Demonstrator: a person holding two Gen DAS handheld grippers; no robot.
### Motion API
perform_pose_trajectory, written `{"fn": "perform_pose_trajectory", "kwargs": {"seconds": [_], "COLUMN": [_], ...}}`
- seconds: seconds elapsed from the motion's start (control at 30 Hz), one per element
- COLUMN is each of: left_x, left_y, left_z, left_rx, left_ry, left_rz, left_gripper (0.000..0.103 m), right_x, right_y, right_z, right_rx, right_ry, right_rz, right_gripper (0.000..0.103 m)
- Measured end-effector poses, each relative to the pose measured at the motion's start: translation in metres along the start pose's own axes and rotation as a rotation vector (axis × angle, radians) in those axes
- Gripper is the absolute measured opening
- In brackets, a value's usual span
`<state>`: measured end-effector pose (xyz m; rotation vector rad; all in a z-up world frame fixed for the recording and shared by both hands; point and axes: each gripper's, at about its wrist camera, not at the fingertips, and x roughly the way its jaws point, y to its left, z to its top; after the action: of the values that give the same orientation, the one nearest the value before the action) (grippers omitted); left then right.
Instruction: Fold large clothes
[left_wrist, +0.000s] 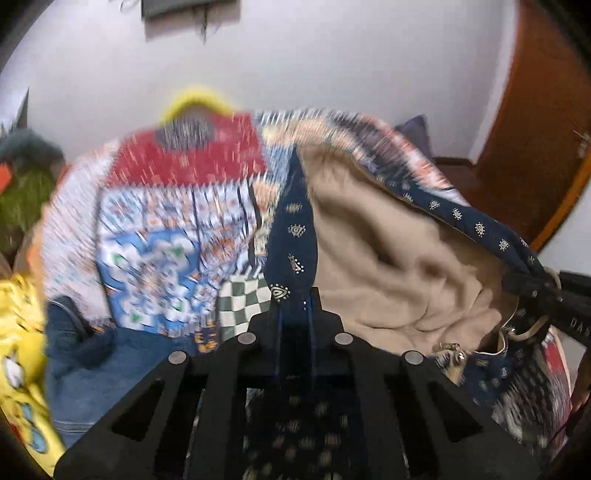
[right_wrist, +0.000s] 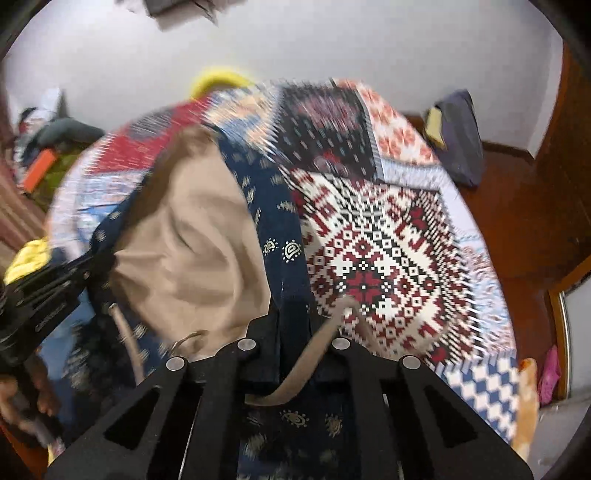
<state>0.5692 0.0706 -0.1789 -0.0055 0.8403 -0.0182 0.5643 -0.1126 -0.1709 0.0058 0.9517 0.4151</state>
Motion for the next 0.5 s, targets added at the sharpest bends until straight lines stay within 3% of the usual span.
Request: {"fn": "perform_pose_trajectory", "kwargs": {"seconds": [0.13,0.3,0.43,0.5], "left_x": [-0.066,-0.114,-0.113,-0.105], "left_y": [0.0,-0.006,-0.009,-0.005], "left_z": [-0.022,-0.077,-0.127,-0.148], "left_rx": [0.054,0.12,0.174,0.146], "left_ry": [-0.046,-0.031,0.037,0.098], "left_rz": [-0.079,-0.113,-0.07,-0.083], "left_gripper": [0.009,0.009,0.01,0.01], "right_x": [-0.047,-0.088,-0.081,-0.072], "right_y": [0.01,0.012,0.01,0.01], "right_z": [-0.012,-0.07,-0.112,-0.126], "right_rx": [-0.043,-0.064,-0.076,-0.1], "right_ry": [-0.035,-0.047,-0.01,0.024], "right_rz": [0.048,0.072,0.03,-0.018], "right_gripper": [0.009,0.009,0.009,0.009]}}
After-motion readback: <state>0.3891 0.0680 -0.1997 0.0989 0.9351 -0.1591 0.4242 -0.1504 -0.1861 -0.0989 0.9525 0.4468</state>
